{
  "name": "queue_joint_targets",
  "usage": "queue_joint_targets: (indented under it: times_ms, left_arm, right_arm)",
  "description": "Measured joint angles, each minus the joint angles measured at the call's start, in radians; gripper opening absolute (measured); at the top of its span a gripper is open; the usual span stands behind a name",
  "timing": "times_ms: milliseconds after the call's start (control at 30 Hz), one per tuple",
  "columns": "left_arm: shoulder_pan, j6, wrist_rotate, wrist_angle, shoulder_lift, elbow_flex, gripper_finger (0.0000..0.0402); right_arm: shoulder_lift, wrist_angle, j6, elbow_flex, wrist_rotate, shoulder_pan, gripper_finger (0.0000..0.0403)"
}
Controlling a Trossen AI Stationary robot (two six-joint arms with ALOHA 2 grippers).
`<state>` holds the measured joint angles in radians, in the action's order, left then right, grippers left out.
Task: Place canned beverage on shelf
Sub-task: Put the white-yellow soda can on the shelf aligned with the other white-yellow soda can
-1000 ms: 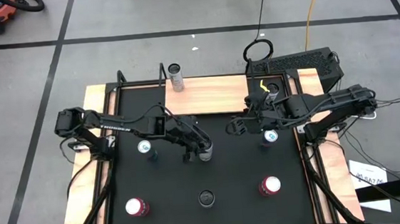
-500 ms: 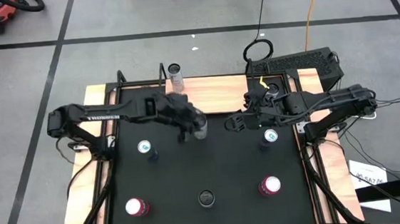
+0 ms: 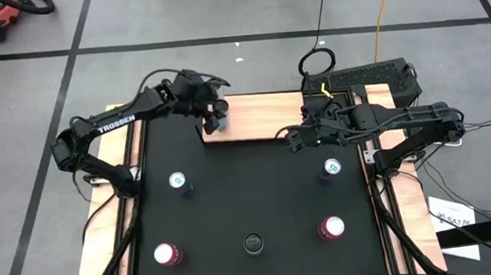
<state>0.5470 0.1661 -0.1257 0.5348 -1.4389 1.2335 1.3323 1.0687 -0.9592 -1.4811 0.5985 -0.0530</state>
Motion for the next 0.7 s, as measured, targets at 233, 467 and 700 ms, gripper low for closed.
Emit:
queue_joint_targets:
  times_ms: [233, 467, 700]
  left_arm:
    - [0.042, 0.024, -0.020, -0.008, -0.011, -0.002, 0.0244]
    - [0.053, 0.030, -0.013, 0.008, -0.030, -0.006, 0.0244]
    - [0.071, 0.031, -0.012, -0.015, -0.028, -0.040, 0.0244]
  right_arm:
    - [-0.030, 0.006, 0.089, -0.001, -0.028, 0.079, 0.0280]
    - [-0.060, -0.008, 0.184, -0.001, -0.079, 0.162, 0.0280]
    - [-0.068, -0.022, 0.238, 0.000, -0.127, 0.199, 0.0280]
